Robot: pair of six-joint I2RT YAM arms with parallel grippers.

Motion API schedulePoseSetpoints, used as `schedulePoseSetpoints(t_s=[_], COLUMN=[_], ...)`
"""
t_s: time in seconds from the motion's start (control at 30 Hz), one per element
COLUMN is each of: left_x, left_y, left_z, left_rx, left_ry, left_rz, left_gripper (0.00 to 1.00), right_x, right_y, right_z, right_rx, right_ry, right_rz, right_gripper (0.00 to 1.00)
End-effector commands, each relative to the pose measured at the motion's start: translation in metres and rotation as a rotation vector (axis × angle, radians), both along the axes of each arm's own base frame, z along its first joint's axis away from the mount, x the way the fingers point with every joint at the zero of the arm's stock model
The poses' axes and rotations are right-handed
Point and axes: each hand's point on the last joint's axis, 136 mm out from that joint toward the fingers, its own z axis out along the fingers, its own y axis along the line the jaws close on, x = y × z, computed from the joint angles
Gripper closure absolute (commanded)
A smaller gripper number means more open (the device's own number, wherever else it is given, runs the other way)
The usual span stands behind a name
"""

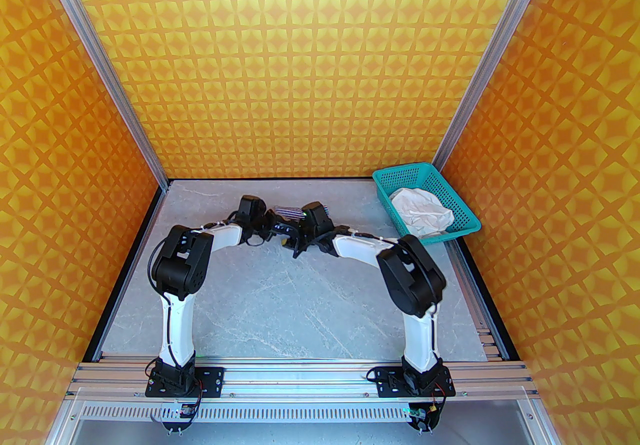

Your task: Fold and stack the mixed laundry pile

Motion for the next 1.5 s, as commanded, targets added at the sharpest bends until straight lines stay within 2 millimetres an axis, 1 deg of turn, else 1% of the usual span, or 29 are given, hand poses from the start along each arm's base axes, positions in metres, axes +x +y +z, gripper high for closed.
schedulePoseSetpoints(t_s=[0.0, 0.03, 0.07, 0.13, 0.17, 0.23, 0.3, 0.33, 0.37, 0.4, 0.53, 0.63, 0.67, 0.7, 0.73, 0.77, 0.8, 0.83, 0.9, 0.93, 1.0, 1.07, 1.17, 1.27, 1.33, 1.37, 1.4, 1.43, 1.47], left_x=[0.007, 0.009, 0.01, 0.012, 0.016, 0.017, 0.02, 0.022, 0.024, 0.027, 0.041, 0.051, 0.053, 0.054, 0.055, 0.055, 0.057, 0.058, 0.061, 0.063, 0.066, 0.071, 0.081, 0.087, 0.089, 0.09, 0.091, 0.091, 0.091], left_y=[0.053, 0.065, 0.083, 0.118, 0.136, 0.171, 0.215, 0.237, 0.262, 0.284, 0.349, 0.382, 0.389, 0.394, 0.399, 0.405, 0.413, 0.417, 0.432, 0.441, 0.456, 0.467, 0.478, 0.489, 0.494, 0.493, 0.494, 0.495, 0.494], left_z=[-0.019, -0.015, -0.012, -0.009, -0.003, 0.001, 0.002, 0.003, 0.004, 0.005, 0.004, 0.0, -0.002, -0.004, -0.005, -0.007, -0.009, -0.01, -0.016, -0.016, -0.019, -0.02, -0.022, -0.022, -0.019, -0.018, -0.013, -0.009, -0.001], left_rx=[0.181, 0.219, 0.276, 0.376, 0.408, 0.465, 0.542, 0.588, 0.637, 0.67, 0.717, 0.758, 0.774, 0.788, 0.801, 0.825, 0.859, 0.876, 0.901, 0.914, 0.94, 0.977, 1.008, 1.035, 1.049, 1.05, 1.055, 1.062, 1.072], left_ry=[-0.015, -0.036, -0.042, -0.041, -0.053, -0.039, -0.022, -0.007, 0.004, 0.009, 0.002, -0.015, -0.013, -0.014, -0.023, -0.028, -0.031, -0.032, -0.029, -0.024, -0.008, 0.001, 0.004, 0.013, 0.015, 0.011, 0.007, 0.004, -0.002], left_rz=[-0.028, -0.054, -0.073, -0.099, -0.109, -0.134, -0.138, -0.126, -0.111, -0.087, -0.027, -0.041, -0.05, -0.069, -0.085, -0.102, -0.11, -0.115, -0.109, -0.09, -0.058, -0.03, 0.023, 0.078, 0.108, 0.112, 0.119, 0.123, 0.129], left_gripper=[1.0, 1.0, 1.0, 1.0, 1.0, 1.0, 1.0, 1.0, 1.0, 1.0, 1.0, 1.0, 1.0, 1.0, 1.0, 1.0, 1.0, 1.0, 1.0, 1.0, 1.0, 1.0, 1.0, 1.0, 1.0, 0.89, 0.64, 0.44, 0.34], right_x=[-0.004, -0.006, -0.007, -0.007, -0.003, 0.009, 0.022, 0.027, 0.031, 0.035, 0.046, 0.05, 0.052, 0.054, 0.054, 0.056, 0.058, 0.06, 0.066, 0.067, 0.071, 0.076, 0.088, 0.098, 0.106, 0.107, 0.107, 0.107, 0.107], right_y=[-0.015, -0.022, -0.032, -0.053, -0.066, -0.098, -0.132, -0.146, -0.159, -0.176, -0.236, -0.283, -0.297, -0.312, -0.321, -0.338, -0.352, -0.362, -0.389, -0.406, -0.433, -0.451, -0.468, -0.478, -0.479, -0.481, -0.484, -0.486, -0.486], right_z=[0.05, 0.056, 0.063, 0.07, 0.076, 0.085, 0.097, 0.102, 0.108, 0.115, 0.125, 0.132, 0.135, 0.138, 0.138, 0.136, 0.133, 0.131, 0.119, 0.113, 0.097, 0.078, 0.051, 0.035, 0.021, 0.014, 0.007, 0.001, -0.007], right_rx=[0.144, 0.168, 0.195, 0.228, 0.245, 0.255, 0.272, 0.294, 0.326, 0.367, 0.389, 0.394, 0.407, 0.419, 0.416, 0.396, 0.368, 0.348, 0.285, 0.255, 0.229, 0.241, 0.259, 0.221, 0.209, 0.19, 0.162, 0.149, 0.138], right_ry=[-0.016, -0.012, -0.01, 0.003, 0.008, 0.025, 0.059, 0.08, 0.104, 0.138, 0.229, 0.256, 0.277, 0.312, 0.329, 0.346, 0.364, 0.375, 0.4, 0.406, 0.438, 0.512, 0.591, 0.625, 0.651, 0.669, 0.677, 0.683, 0.7], right_rz=[-0.127, -0.169, -0.223, -0.327, -0.404, -0.58, -0.745, -0.806, -0.862, -0.941, -1.189, -1.338, -1.364, -1.386, -1.402, -1.445, -1.48, -1.501, -1.559, -1.603, -1.675, -1.713, -1.745, -1.774, -1.774, -1.781, -1.796, -1.807, -1.807], right_gripper=[0.47, 0.46, 0.47, 0.47, 0.46, 0.45, 0.45, 0.45, 0.45, 0.45, 0.46, 0.48, 0.48, 0.44, 0.41, 0.36, 0.35, 0.34, 0.29, 0.26, 0.2, 0.18, 0.15, 0.14, 0.14, 0.13, 0.13, 0.13, 0.12])
